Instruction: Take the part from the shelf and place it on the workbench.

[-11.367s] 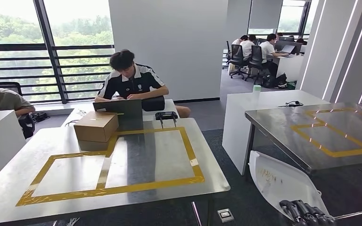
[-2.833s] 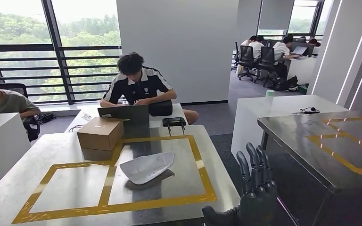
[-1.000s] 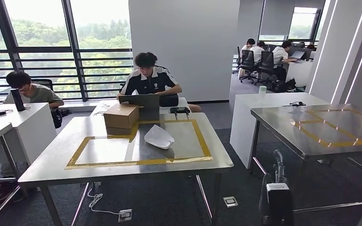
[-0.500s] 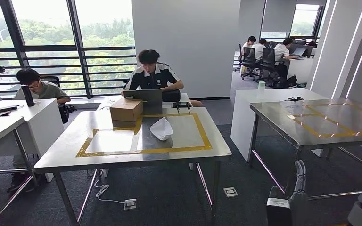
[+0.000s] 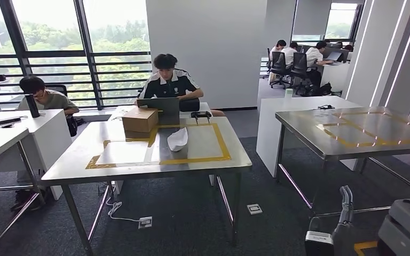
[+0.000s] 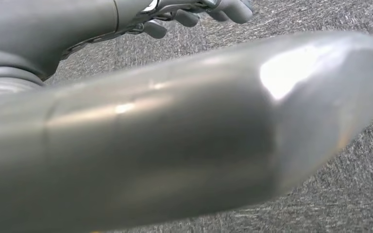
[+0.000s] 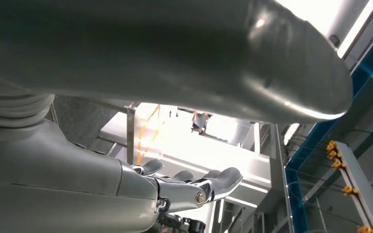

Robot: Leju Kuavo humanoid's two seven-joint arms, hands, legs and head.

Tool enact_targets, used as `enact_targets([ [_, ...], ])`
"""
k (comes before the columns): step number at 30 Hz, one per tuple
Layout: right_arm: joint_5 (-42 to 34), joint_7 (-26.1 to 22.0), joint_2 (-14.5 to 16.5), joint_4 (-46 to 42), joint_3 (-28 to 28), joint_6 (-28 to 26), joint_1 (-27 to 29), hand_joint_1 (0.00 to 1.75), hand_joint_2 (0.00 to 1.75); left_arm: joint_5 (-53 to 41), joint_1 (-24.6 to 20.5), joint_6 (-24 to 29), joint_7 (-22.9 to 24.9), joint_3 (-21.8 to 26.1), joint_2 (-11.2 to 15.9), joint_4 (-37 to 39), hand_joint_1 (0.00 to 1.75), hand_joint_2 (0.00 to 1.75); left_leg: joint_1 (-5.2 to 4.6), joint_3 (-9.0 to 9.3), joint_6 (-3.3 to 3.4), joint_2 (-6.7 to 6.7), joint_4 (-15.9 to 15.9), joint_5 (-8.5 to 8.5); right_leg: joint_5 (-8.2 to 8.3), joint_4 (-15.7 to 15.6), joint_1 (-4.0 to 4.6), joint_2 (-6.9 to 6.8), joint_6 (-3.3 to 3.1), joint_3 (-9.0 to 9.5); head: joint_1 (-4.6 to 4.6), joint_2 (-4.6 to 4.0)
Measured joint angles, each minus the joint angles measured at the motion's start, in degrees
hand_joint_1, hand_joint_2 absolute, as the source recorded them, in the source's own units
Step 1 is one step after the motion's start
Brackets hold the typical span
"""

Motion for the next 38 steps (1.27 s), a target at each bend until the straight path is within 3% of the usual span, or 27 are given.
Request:
enact_targets([
  [1, 0.31, 0.11, 0.04, -0.23, 0.0, 0.0, 0.07, 0.0, 0.0, 0.01, 0.04, -0.01, 0.01, 0.0, 0.01, 0.01, 0.0, 0.0, 0.06, -0.44, -0.24, -0.06, 0.59, -0.97, 0.6, -0.1, -0.02, -0.1, -0.54, -0.47, -0.02, 0.0],
  [2, 0.77, 0.2, 0.09, -0.46, 0.0, -0.05, 0.16, 0.0, 0.0, 0.01, 0.07, -0.03, 0.03, 0.0, 0.02, 0.02, 0.0, 0.0, 0.1, -1.24, -0.39, -0.14, 2.45, -3.18, 1.32, -0.2, -0.08, -0.19, -1.02, -1.11, -0.07, 0.0],
  [4, 1.84, 0.32, 0.16, -0.87, 0.0, -0.28, 0.39, 0.0, 0.0, -0.08, 0.04, -0.23, 0.07, 0.0, 0.03, 0.02, 0.0, 0.0, 0.03, -3.16, -0.53, -0.24, 9.26, -9.14, 2.65, -0.2, 0.1, -0.24, -1.57, -2.67, -0.14, 0.01],
  [5, 2.4, 0.36, 0.2, -1.0, 0.0, -0.44, 0.54, 0.0, 0.0, -0.18, 0.01, -0.35, 0.08, 0.0, 0.03, 0.02, 0.0, 0.0, -0.03, -3.86, -0.55, -0.27, 13.07, -11.26, 3.34, -0.18, 0.27, -0.25, -1.71, -3.53, -0.17, 0.01],
  [6, 2.87, 0.4, 0.25, -1.09, 0.0, -0.61, 0.68, 0.0, 0.0, -0.29, -0.01, -0.45, 0.09, 0.0, 0.02, 0.02, 0.0, 0.0, -0.1, -3.85, -0.47, -0.28, 15.65, -11.77, 4.04, -0.15, 0.48, -0.25, -1.78, -4.4, -0.18, 0.01],
  [7, 3.22, 0.44, 0.29, -1.12, 0.0, -0.74, 0.77, 0.0, 0.0, -0.4, -0.04, -0.49, 0.09, -0.01, 0.02, 0.02, 0.0, 0.0, -0.2, -2.99, -0.26, -0.29, 16.46, -11.0, 4.73, -0.1, 0.69, -0.25, -1.8, -5.26, -0.2, 0.01],
  [9, 3.6, 0.54, 0.32, -1.15, 0.0, -0.93, 0.85, 0.0, 0.0, -0.51, -0.17, -0.52, 0.08, -0.02, 0.02, 0.01, 0.0, 0.0, -0.54, 1.51, 0.55, -0.32, 12.4, -8.18, 6.09, 0.05, 1.04, -0.23, -1.72, -6.91, -0.2, 0.01],
  [11, 3.78, 0.68, 0.35, -1.29, 0.0, -0.96, 0.79, 0.0, 0.0, -0.53, -0.46, -0.53, 0.05, -0.02, 0.11, -0.05, 0.0, 0.0, -1.07, 7.52, 1.54, -0.32, 4.31, -8.45, 7.2, 0.26, 1.26, -0.27, -1.4, -8.03, -0.18, 0.01],
  [13, 3.96, 0.83, 0.41, -1.43, 0.0, -0.95, 0.59, 0.0, 0.0, -0.53, -0.73, -0.57, -0.02, -0.03, 0.16, -0.08, 0.0, 0.0, -1.56, 10.12, 2.18, -0.38, -0.42, -9.78, 8.17, 0.24, 1.12, -0.46, -0.8, -8.39, -0.16, 0.01],
  [15, 4.17, 0.92, 0.46, -1.44, 0.0, -0.89, 0.45, 0.0, 0.0, -0.54, -0.78, -0.6, -0.05, -0.04, 0.11, -0.05, 0.0, 0.0, -1.62, 9.51, 2.81, -0.35, -1.17, -8.99, 8.81, 0.12, 0.89, -0.51, -0.04, -8.53, -0.19, 0.01],
  [16, 4.26, 0.97, 0.49, -1.43, 0.0, -0.83, 0.44, 0.0, 0.0, -0.54, -0.79, -0.61, -0.03, -0.04, 0.11, -0.05, 0.0, 0.0, -1.52, 9.07, 3.24, -0.25, -1.29, -8.35, 7.97, 0.66, 0.8, -0.42, 0.4, -8.87, -0.19, 0.01],
  [17, 4.32, 1.02, 0.49, -1.43, 0.0, -0.79, 0.41, 0.0, 0.0, -0.54, -0.8, -0.61, -0.02, -0.04, 0.12, -0.05, 0.0, 0.0, -1.36, 8.5, 3.58, -0.14, -1.42, -7.63, 6.12, 2.09, 0.72, -0.3, 0.82, -9.47, -0.18, 0.01],
  [18, 4.36, 1.04, 0.49, -1.42, 0.0, -0.72, 0.38, 0.0, 0.0, -0.54, -0.82, -0.61, 0.0, -0.04, 0.12, -0.04, 0.0, 0.0, -1.25, 7.86, 3.82, -0.05, -1.46, -6.9, 3.26, 4.67, 0.5, -0.19, 1.23, -10.3, -0.17, 0.01],
  [20, 4.39, 1.03, 0.49, -1.39, 0.0, -0.65, 0.35, 0.0, 0.0, -0.55, -0.83, -0.61, 0.0, -0.04, 0.09, -0.04, 0.0, 0.0, -1.21, 6.27, 3.97, 0.0, -1.38, -5.49, -2.18, 11.64, 0.11, -0.17, 1.95, -12.06, -0.15, 0.01],
  [21, 4.39, 1.03, 0.49, -1.36, 0.0, -0.62, 0.36, 0.0, 0.0, -0.55, -0.81, -0.61, 0.0, -0.04, 0.06, -0.03, 0.0, 0.0, -1.16, 5.28, 3.89, 0.03, -1.29, -4.71, -3.19, 14.67, -0.1, -0.17, 2.24, -12.38, -0.15, 0.01],
  [22, 4.4, 1.02, 0.49, -1.33, 0.0, -0.6, 0.37, 0.0, 0.0, -0.55, -0.8, -0.61, 0.01, -0.04, 0.04, -0.03, 0.0, 0.0, -1.09, 4.19, 3.74, 0.06, -1.14, -3.98, -2.76, 16.1, -0.28, -0.17, 2.48, -11.88, -0.15, 0.01],
  [23, 4.42, 1.02, 0.49, -1.3, 0.0, -0.51, 0.36, 0.0, 0.0, -0.55, -0.78, -0.61, 0.03, -0.04, 0.04, -0.03, 0.0, 0.0, -0.97, 3.11, 3.53, 0.09, -0.93, -3.29, -1.36, 15.63, -0.44, -0.17, 2.67, -10.41, -0.15, 0.01],
  [24, 4.46, 1.02, 0.49, -1.28, 0.0, -0.38, 0.32, 0.0, 0.0, -0.55, -0.78, -0.62, 0.05, -0.04, 0.04, -0.03, 0.0, 0.0, -0.83, 2.09, 3.28, 0.11, -0.65, -2.68, 0.29, 13.19, -0.6, -0.17, 2.81, -7.91, -0.15, 0.01],
  [25, 4.5, 1.02, 0.49, -1.27, 0.0, -0.23, 0.22, 0.0, 0.0, -0.54, -0.78, -0.64, 0.08, -0.04, 0.05, -0.03, 0.0, 0.0, -0.74, 1.26, 2.98, 0.11, -0.33, -2.19, 0.8, 9.14, -0.68, -0.17, 2.88, -4.81, -0.14, 0.01],
  [27, 4.6, 0.97, 0.55, -1.22, 0.0, -0.02, -0.13, 0.0, 0.0, -0.45, -0.77, -0.66, 0.09, -0.03, 0.01, -0.03, 0.0, 0.0, -0.67, 0.28, 2.23, 0.06, 0.08, -1.27, -0.18, 1.78, -0.44, -0.04, 2.28, 0.11, -0.13, 0.01],
  [28, 4.62, 0.92, 0.58, -1.13, 0.0, 0.02, -0.4, 0.0, 0.0, -0.34, -0.76, -0.66, 0.09, -0.02, -0.01, -0.02, 0.0, 0.0, -0.66, 0.1, 1.83, 0.04, 0.07, -0.76, -0.94, -0.08, -0.22, 0.03, 1.8, 1.08, -0.16, 0.01],
  [30, 4.64, 0.82, 0.64, -0.78, 0.0, 0.07, -0.82, 0.0, 0.0, 0.05, -0.65, -0.61, 0.08, -0.02, -0.02, -0.01, 0.0, 0.0, -0.58, -0.02, 1.01, -0.02, -0.25, 0.12, -0.36, -0.64, -0.06, 0.0, 0.63, 0.63, -0.22, 0.01],
  [31, 4.64, 0.75, 0.7, -0.57, 0.0, 0.1, -1.04, 0.0, 0.0, 0.25, -0.54, -0.56, 0.05, -0.02, 0.01, -0.01, 0.0, 0.0, -0.5, -0.39, 0.7, -0.09, 0.07, -0.35, 0.12, -0.79, -0.11, -0.08, 0.14, 0.16, -0.25, 0.01],
  [33, 4.64, 0.55, 0.84, -0.22, 0.0, 0.11, -1.35, 0.0, 0.0, 0.65, -0.3, -0.44, -0.12, -0.01, 0.07, -0.01, 0.0, 0.0, -0.42, -1.72, 0.33, -0.27, 3.37, -4.19, 1.32, -1.17, -0.3, -0.24, -0.72, -0.99, -0.29, 0.01],
  [35, 4.65, 0.38, 0.92, 0.0, 0.0, 0.1, -1.54, 0.0, 0.0, 1.14, -0.19, -0.36, -0.47, 0.02, 0.08, -0.01, 0.0, 0.0, -0.46, -3.4, 0.16, -0.35, 10.09, -9.51, 2.39, -1.18, -0.2, -0.28, -1.07, -2.3, -0.31, 0.01],
  [36, 4.66, 0.33, 0.97, 0.13, 0.0, 0.1, -1.57, 0.0, 0.0, 1.34, -0.16, -0.3, -0.68, 0.03, 0.08, -0.01, 0.0, 0.0, -0.46, -3.92, 0.09, -0.36, 13.44, -10.73, 2.96, -1.14, -0.14, -0.33, -1.08, -3.02, -0.31, 0.01],
  [38, 4.65, 0.31, 1.07, 0.33, 0.0, 0.12, -1.58, 0.0, 0.0, 1.51, -0.12, -0.17, -0.93, 0.04, 0.08, -0.01, 0.0, 0.0, -0.46, -3.94, 0.05, -0.36, 16.9, -10.25, 3.84, -1.01, -0.06, -0.42, -0.99, -4.18, -0.3, 0.01],
])
